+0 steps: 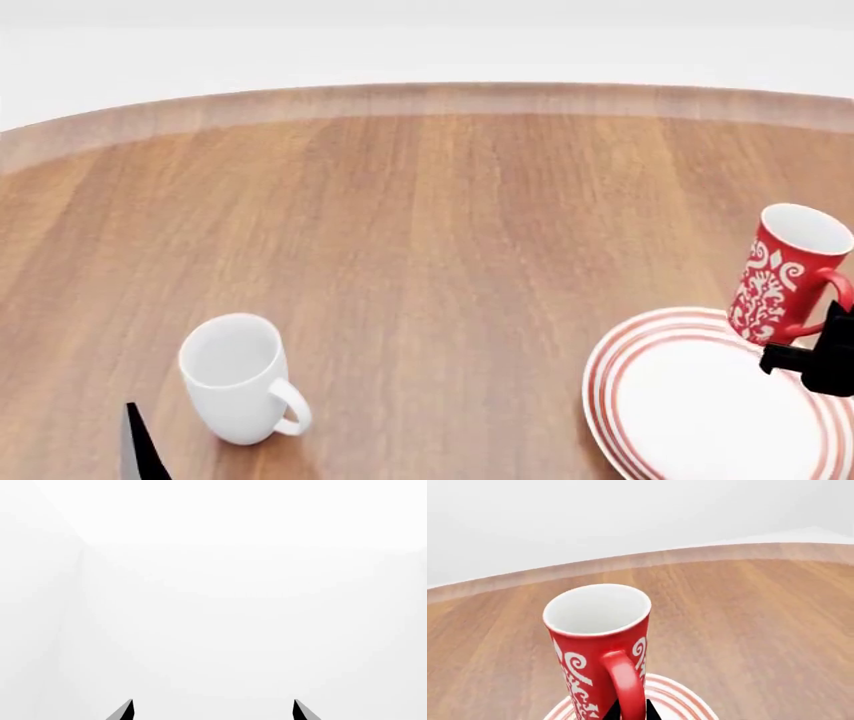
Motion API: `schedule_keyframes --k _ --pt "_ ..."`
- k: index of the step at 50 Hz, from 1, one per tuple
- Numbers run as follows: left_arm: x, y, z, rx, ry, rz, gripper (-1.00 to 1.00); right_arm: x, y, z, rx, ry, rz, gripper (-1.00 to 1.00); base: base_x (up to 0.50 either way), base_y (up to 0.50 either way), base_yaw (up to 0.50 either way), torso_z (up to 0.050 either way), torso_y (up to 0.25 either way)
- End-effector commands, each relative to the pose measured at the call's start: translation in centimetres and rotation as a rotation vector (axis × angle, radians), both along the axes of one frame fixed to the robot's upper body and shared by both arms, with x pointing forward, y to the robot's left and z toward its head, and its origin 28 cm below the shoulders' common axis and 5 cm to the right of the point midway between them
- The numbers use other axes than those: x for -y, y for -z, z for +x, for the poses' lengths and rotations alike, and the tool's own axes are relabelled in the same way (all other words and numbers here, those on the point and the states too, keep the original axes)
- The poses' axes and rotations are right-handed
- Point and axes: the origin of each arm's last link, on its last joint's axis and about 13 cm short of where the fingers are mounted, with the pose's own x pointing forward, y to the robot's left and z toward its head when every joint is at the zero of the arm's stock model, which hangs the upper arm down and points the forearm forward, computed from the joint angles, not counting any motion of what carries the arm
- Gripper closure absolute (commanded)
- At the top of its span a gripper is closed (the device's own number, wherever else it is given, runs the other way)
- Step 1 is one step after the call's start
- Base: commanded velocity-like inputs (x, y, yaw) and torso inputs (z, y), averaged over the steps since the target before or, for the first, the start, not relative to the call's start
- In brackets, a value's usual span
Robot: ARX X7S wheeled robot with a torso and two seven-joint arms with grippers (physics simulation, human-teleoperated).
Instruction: Pick up the red mug and put it on the plate
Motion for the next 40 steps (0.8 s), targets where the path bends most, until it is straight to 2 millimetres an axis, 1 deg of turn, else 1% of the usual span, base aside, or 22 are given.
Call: schedule_keyframes --k 1,6,10,16,40 --pt "0.0 0.0 0.0 0.006 0.000 0.002 -1.00 -0.2 -0.2 0.4 0.019 0.014 -0.120 1.00 0.00 0.00 0.00 0.000 -0.078" --pt "0.0 0.0 0.0 0.007 0.002 0.001 -1.00 -0.6 -0.8 0.4 0.063 -0.001 -0.126 1.00 0.00 0.00 0.00 0.000 -0.080" --pt "0.0 0.0 0.0 0.008 0.001 0.001 -1.00 -0.7 -0.9 0.4 0.077 -0.022 -0.137 1.00 0.00 0.00 0.00 0.000 -0.078" --pt "0.1 -0.1 0.0 0.009 0.003 -0.004 -1.00 -1.0 -1.5 0.3 0.119 -0.046 -0.133 1.00 0.00 0.00 0.00 0.000 -0.079" --pt "0.1 -0.1 0.0 0.013 0.003 -0.004 -1.00 -0.7 -0.4 0.6 0.082 -0.027 -0.121 1.00 0.00 0.00 0.00 0.000 -0.079"
